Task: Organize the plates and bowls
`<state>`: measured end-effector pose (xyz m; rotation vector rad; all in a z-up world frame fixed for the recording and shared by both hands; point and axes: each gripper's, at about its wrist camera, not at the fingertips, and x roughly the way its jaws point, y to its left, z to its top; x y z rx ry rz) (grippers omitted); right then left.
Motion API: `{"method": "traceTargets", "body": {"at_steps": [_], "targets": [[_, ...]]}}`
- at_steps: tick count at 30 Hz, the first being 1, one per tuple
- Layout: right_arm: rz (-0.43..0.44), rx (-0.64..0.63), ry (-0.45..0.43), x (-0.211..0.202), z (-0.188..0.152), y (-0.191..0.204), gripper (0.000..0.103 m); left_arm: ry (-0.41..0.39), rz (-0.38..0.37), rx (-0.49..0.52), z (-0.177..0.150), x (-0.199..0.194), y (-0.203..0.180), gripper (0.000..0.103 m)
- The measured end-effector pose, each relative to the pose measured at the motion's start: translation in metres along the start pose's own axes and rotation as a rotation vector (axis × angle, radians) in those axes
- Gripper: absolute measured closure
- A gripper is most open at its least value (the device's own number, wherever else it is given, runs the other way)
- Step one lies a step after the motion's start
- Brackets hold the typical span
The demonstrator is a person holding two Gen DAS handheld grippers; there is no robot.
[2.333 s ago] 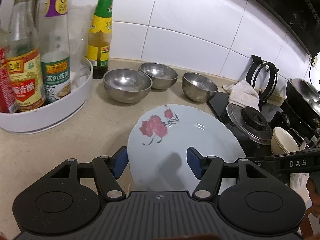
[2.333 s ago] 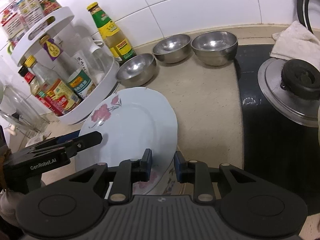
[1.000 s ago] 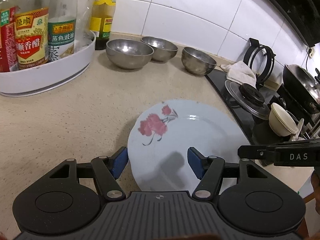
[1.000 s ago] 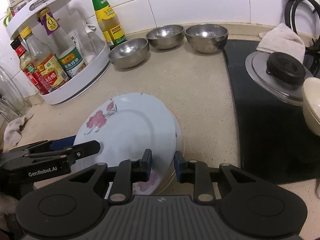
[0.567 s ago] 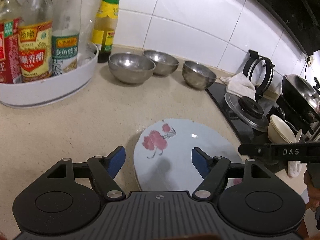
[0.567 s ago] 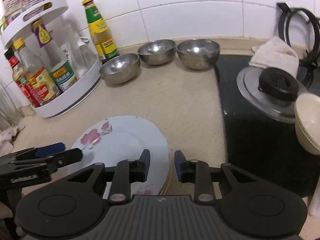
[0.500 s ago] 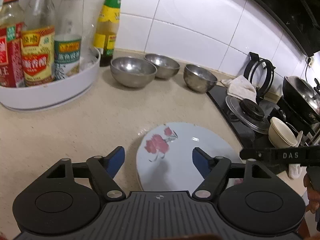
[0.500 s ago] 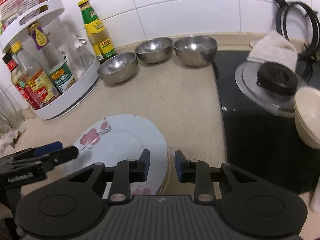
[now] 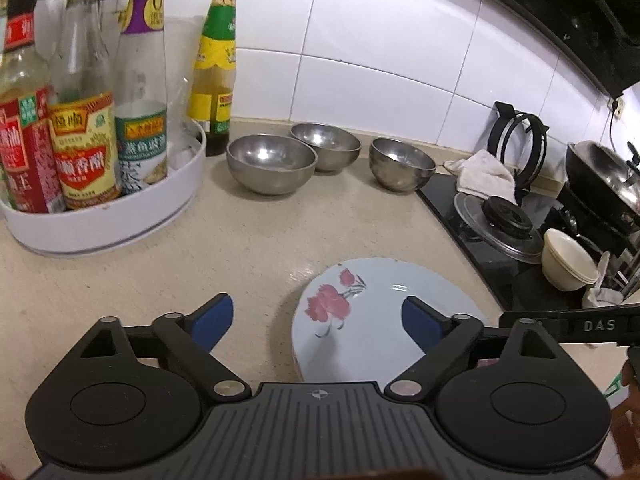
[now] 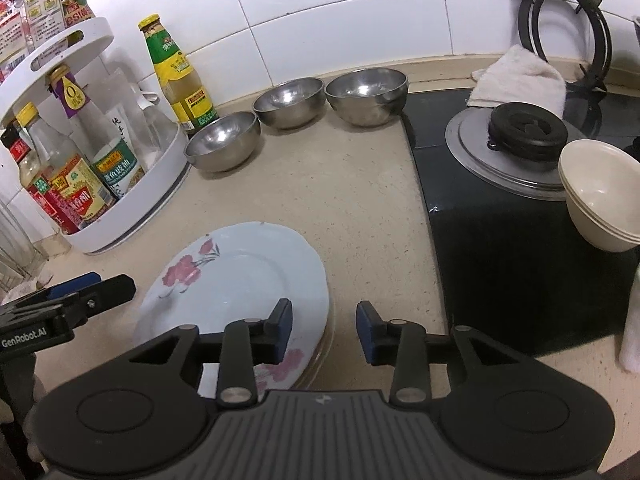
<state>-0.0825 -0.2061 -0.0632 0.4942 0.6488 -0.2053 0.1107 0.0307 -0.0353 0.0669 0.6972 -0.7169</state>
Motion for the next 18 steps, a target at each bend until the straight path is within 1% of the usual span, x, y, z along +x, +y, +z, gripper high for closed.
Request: {"method": "traceTargets", "body": {"at_steps": [2, 11, 14, 16, 18], "targets": [[0.001, 0.001, -0.009, -0.002, -0.001, 0.004, 0.065, -0.008, 0.014, 0.012, 0.002, -0.003, 0.000, 0.002], [0.008, -0.037, -0.050, -0.012, -0.003, 0.029, 0.064, -0.050, -0.003, 0.063, 0.009, -0.013, -0.001, 0.000], [0.011, -0.042, -0.069, -0.012, 0.002, 0.031, 0.063, -0.049, 0.007, 0.068, 0.011, -0.014, -0.002, 0.000], [0.019, -0.049, -0.077, -0.011, 0.008, 0.032, 0.060, -0.058, 0.014, 0.073, 0.013, -0.013, -0.003, 0.000], [0.023, -0.065, -0.084, -0.008, 0.015, 0.033, 0.060, -0.060, 0.028, 0.062, 0.017, -0.012, -0.002, 0.000]]}}
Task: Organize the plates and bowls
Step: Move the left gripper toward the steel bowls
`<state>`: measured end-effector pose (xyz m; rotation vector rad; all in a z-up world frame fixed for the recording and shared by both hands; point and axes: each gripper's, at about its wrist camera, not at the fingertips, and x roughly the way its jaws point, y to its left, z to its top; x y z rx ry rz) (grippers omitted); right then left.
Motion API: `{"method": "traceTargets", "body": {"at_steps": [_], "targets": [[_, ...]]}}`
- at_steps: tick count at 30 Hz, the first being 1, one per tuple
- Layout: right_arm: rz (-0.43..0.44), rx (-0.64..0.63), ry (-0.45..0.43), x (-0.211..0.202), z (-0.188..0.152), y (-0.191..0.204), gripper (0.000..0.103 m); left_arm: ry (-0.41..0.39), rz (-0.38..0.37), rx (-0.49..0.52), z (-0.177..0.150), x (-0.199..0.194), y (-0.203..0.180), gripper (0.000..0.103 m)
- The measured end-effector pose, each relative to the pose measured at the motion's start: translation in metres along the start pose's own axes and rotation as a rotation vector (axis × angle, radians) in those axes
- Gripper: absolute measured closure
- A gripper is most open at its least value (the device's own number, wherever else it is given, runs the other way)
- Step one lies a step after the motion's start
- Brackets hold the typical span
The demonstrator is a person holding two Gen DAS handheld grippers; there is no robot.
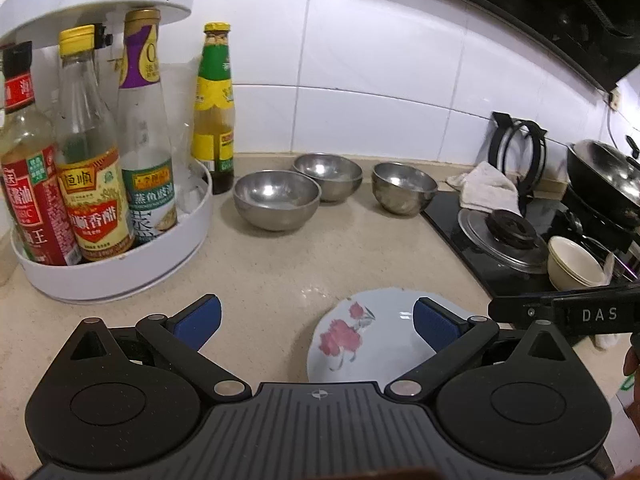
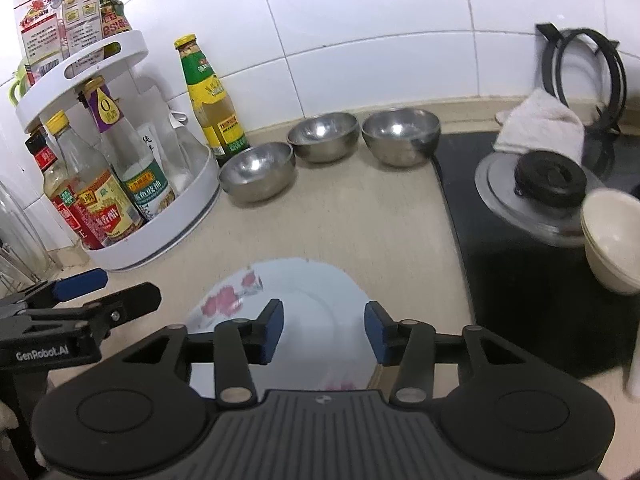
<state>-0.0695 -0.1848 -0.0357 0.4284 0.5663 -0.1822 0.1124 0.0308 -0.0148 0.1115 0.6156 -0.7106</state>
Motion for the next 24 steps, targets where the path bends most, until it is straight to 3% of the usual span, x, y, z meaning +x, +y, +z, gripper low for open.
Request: {"method": "traceTargets", "body": {"at_steps": [16, 24], "targets": [[0.088, -0.087, 0.013, 0.038, 0.098, -0.030, 0.060, -0.029, 0.056, -0.049, 0.072, 0.050, -0.001, 0.000], [0.156, -0.182, 0.083, 0.089, 0.153, -0.044, 0.059, 0.042, 0.105, -0.171, 0.099, 0.093, 0.013, 0.000]]}}
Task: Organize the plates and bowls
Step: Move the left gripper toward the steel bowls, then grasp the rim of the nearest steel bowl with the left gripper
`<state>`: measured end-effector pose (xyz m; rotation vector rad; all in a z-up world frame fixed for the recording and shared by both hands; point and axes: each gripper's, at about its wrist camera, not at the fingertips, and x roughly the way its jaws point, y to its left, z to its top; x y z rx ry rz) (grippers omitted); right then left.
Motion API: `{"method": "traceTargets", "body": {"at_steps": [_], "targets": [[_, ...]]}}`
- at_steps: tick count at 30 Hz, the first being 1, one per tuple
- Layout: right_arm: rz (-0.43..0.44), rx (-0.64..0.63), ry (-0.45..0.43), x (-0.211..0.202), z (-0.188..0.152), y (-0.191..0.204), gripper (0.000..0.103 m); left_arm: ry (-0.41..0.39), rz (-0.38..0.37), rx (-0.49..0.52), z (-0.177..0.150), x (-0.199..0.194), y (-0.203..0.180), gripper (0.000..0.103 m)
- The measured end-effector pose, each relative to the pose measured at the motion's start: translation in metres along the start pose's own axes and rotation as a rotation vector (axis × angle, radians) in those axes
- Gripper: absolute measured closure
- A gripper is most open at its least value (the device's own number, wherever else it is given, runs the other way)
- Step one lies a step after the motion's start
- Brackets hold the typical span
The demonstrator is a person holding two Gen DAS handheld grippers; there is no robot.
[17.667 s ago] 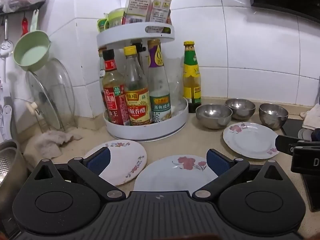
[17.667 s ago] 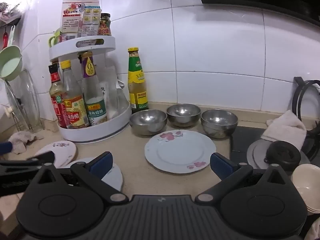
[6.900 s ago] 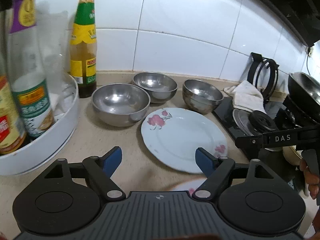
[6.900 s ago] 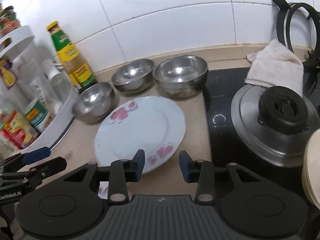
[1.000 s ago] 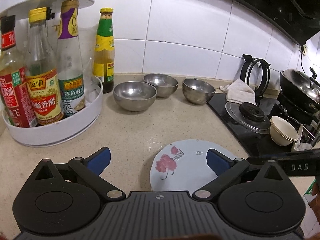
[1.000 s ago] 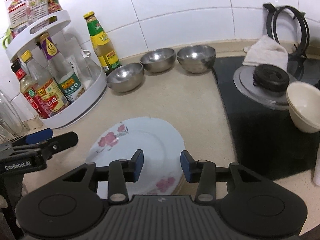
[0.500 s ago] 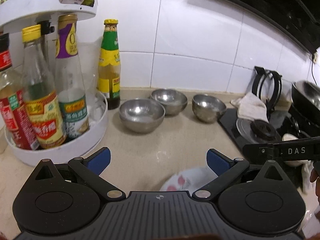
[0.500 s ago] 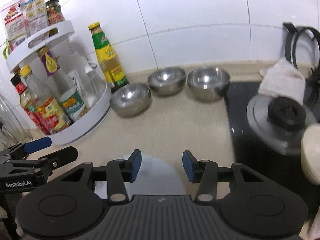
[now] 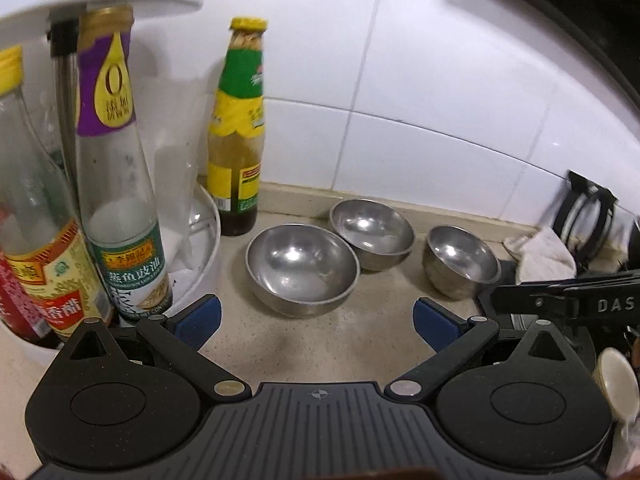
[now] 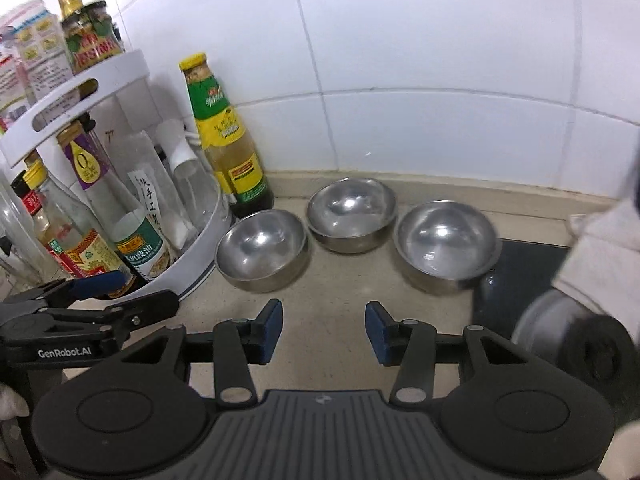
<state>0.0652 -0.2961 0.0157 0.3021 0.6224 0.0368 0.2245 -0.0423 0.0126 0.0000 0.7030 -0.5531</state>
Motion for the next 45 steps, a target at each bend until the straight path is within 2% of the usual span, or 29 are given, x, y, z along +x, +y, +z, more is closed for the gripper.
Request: {"method": "traceTargets", "body": {"at_steps": [5, 8, 11, 16, 19, 23, 30, 33, 34, 36, 38, 40, 45], "targets": [[0.042, 0.007, 0.052, 0.042, 0.025, -0.005, 0.059, 0.049, 0.043, -0.047, 0.009, 0.030, 0.002, 0.000], [0.061, 0.016, 0.098, 0.069, 0.040, -0.003, 0.060, 0.122, 0.024, -0.127, 0.009, 0.054, 0.011, 0.003], [0.094, 0.025, 0.129, 0.091, 0.052, -0.001, 0.060, 0.144, 0.022, -0.190, 0.009, 0.070, 0.020, 0.007], [0.137, 0.083, 0.185, 0.117, 0.063, -0.008, 0.060, 0.178, 0.019, -0.217, 0.015, 0.092, 0.031, 0.012], [0.153, 0.107, 0.221, 0.133, 0.069, -0.014, 0.061, 0.197, 0.013, -0.226, 0.017, 0.104, 0.032, 0.020], [0.227, 0.187, 0.283, 0.152, 0.072, -0.023, 0.067, 0.221, 0.011, -0.216, 0.017, 0.116, 0.032, 0.028], [0.208, 0.177, 0.305, 0.175, 0.074, -0.019, 0.068, 0.222, 0.033, -0.216, 0.016, 0.130, 0.035, 0.031], [0.194, 0.166, 0.306, 0.183, 0.074, -0.015, 0.075, 0.219, 0.044, -0.204, 0.017, 0.136, 0.037, 0.031], [0.180, 0.154, 0.302, 0.186, 0.074, -0.013, 0.082, 0.215, 0.049, -0.194, 0.017, 0.138, 0.037, 0.031], [0.158, 0.139, 0.295, 0.191, 0.074, -0.012, 0.088, 0.210, 0.052, -0.176, 0.016, 0.141, 0.039, 0.032], [0.169, 0.163, 0.307, 0.196, 0.073, -0.016, 0.088, 0.239, 0.029, -0.186, 0.014, 0.147, 0.041, 0.038], [0.154, 0.181, 0.340, 0.204, 0.071, -0.019, 0.088, 0.255, 0.015, -0.191, 0.011, 0.151, 0.043, 0.048], [0.141, 0.167, 0.333, 0.209, 0.066, -0.017, 0.089, 0.251, 0.009, -0.192, 0.010, 0.156, 0.046, 0.054]]}}
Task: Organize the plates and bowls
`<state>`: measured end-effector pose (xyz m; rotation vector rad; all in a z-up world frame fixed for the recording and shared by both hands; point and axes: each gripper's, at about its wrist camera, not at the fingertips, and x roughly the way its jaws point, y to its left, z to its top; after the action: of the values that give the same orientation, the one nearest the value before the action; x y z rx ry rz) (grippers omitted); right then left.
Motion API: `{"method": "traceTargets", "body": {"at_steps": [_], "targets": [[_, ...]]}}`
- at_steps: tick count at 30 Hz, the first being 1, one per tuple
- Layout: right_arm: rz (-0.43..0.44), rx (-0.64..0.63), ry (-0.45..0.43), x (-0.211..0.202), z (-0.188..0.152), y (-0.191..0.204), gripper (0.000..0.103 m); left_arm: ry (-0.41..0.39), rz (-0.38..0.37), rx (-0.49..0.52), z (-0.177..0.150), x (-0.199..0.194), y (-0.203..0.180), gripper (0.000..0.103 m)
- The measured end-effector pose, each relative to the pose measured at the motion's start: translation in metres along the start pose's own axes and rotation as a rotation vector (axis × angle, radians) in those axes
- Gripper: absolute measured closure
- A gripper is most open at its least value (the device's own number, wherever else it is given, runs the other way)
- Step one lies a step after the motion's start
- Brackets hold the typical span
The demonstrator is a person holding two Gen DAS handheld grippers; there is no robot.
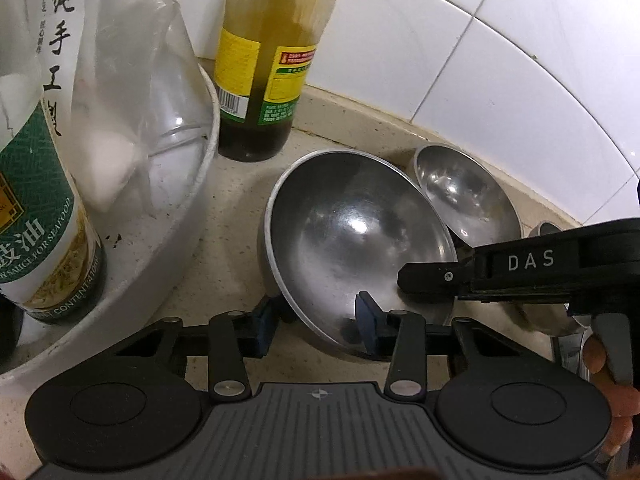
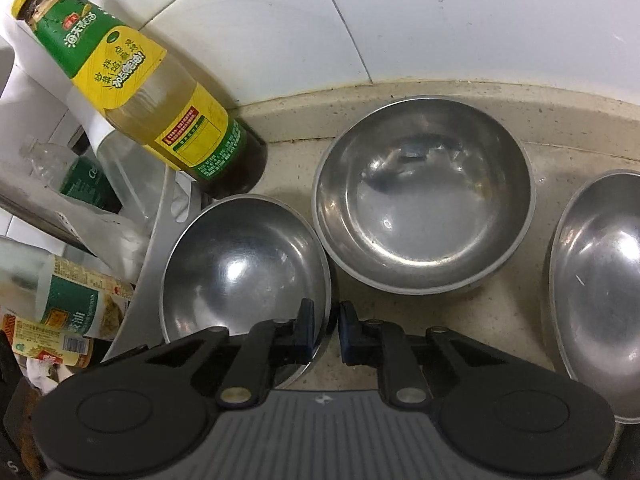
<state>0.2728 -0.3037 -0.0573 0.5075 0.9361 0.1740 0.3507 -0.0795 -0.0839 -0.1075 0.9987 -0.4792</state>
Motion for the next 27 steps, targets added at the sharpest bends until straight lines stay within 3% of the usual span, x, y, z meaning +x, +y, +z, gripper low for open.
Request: {"method": "traceTargets", "body": {"at_steps": [7, 19, 22, 25, 27], "targets": [[0.002, -0.020, 0.015, -0.011, -0.009, -0.001, 0.089, 0.002, -0.017, 0.063, -0.009, -0.015, -0.008, 0.057], [-0.015, -0.072, 0.141, -0.059, -0.058, -0.010, 0.089, 0.114, -0.108, 0.144, -0.054, -0.042, -0.023, 0.055], [-0.039, -0.092, 0.153, -0.061, -0.066, -0.010, 0.088, 0.108, -0.078, 0.171, -0.059, -0.043, -0.024, 0.049], [-0.052, -0.102, 0.138, -0.062, -0.066, -0.009, 0.086, 0.072, -0.057, 0.173, -0.054, -0.048, -0.018, 0.031], [-0.056, -0.093, 0.130, -0.062, -0.066, -0.012, 0.086, 0.054, -0.038, 0.172, -0.049, -0.048, -0.017, 0.030]]}}
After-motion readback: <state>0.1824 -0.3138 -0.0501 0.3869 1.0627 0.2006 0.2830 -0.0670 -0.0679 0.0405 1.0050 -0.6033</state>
